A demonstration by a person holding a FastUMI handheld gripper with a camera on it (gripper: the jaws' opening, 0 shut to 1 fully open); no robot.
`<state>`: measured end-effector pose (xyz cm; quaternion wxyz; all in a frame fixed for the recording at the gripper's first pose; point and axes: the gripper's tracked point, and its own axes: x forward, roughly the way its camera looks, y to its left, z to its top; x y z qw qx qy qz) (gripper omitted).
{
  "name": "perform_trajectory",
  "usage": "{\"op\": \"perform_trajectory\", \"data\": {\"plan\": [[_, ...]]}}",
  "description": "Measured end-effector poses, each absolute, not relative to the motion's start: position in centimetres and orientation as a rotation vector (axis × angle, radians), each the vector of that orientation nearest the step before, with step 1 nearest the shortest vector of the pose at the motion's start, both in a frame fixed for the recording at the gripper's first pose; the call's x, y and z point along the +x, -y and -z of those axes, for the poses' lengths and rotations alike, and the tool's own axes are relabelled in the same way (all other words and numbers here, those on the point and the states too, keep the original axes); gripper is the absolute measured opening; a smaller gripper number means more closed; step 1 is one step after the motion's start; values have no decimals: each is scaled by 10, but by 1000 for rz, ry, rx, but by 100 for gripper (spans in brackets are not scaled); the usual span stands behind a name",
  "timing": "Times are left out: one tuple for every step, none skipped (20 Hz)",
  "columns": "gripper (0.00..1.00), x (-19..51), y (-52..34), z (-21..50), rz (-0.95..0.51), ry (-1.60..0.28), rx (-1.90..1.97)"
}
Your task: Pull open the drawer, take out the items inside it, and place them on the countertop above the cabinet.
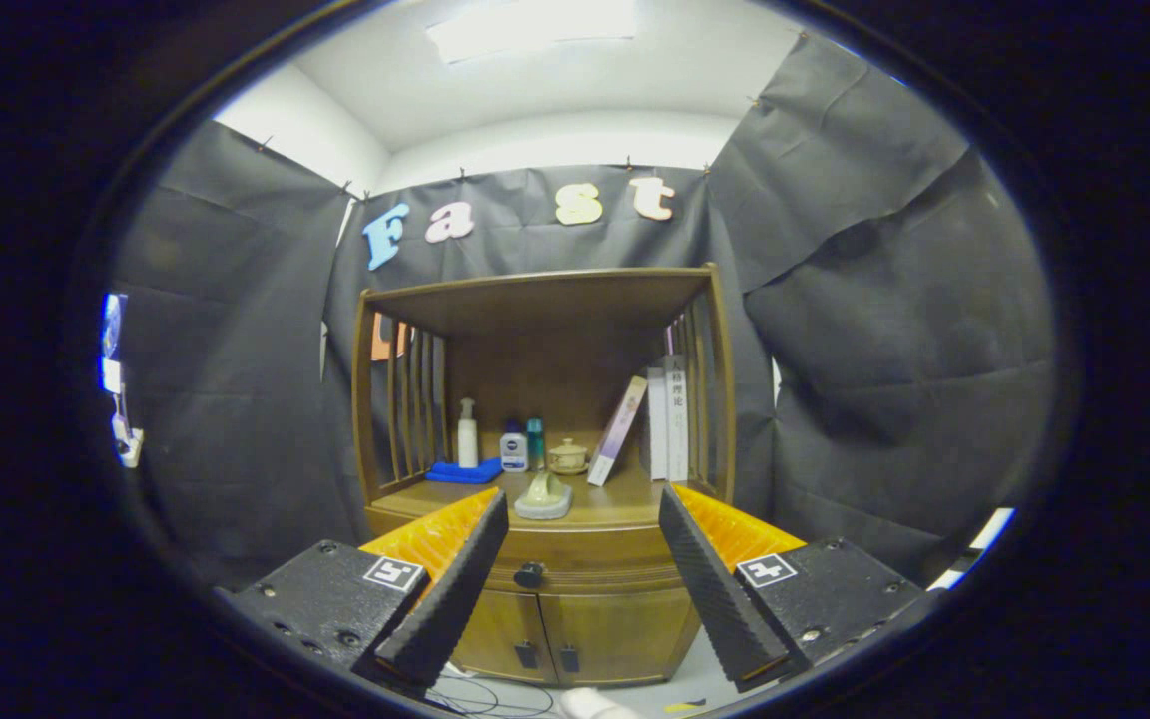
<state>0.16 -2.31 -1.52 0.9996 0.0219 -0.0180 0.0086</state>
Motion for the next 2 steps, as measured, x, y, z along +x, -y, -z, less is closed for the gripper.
{"op": "perform_trajectory", "data": {"plan": [[99, 0, 27, 16, -14, 38, 49], [99, 1, 32, 18, -8, 36, 43]]}}
